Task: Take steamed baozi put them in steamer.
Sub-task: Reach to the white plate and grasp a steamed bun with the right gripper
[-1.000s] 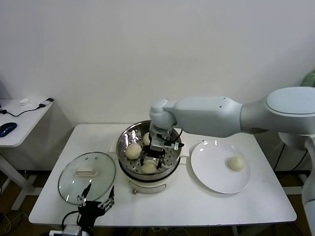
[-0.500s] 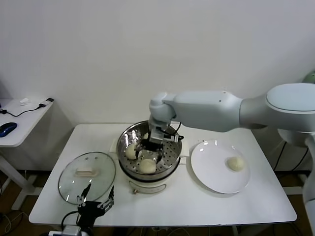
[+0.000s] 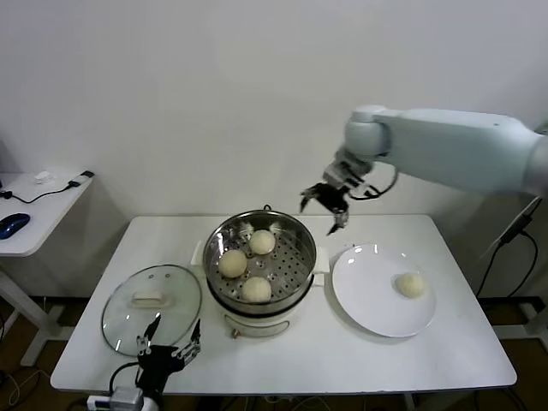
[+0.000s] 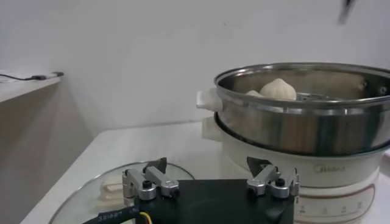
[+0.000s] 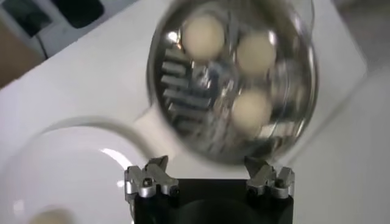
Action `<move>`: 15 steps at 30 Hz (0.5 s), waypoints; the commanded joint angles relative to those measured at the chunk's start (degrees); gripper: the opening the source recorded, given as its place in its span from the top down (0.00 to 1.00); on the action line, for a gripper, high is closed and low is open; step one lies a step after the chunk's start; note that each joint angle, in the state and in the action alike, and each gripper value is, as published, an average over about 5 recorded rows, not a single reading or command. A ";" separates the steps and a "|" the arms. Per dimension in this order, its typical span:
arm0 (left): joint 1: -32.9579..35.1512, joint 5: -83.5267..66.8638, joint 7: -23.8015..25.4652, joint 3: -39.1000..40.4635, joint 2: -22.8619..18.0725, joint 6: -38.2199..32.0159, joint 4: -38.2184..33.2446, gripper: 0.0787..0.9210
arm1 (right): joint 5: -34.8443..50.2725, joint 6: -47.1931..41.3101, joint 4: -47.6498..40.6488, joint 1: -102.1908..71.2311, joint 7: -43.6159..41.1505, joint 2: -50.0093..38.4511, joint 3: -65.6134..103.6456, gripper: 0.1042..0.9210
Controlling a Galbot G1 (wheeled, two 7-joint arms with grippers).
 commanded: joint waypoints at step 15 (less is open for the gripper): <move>0.04 0.20 0.19 -0.38 -0.40 -0.11 1.33 0.12 | -14.34 -15.75 -12.76 -29.46 -0.83 -16.76 15.54 0.12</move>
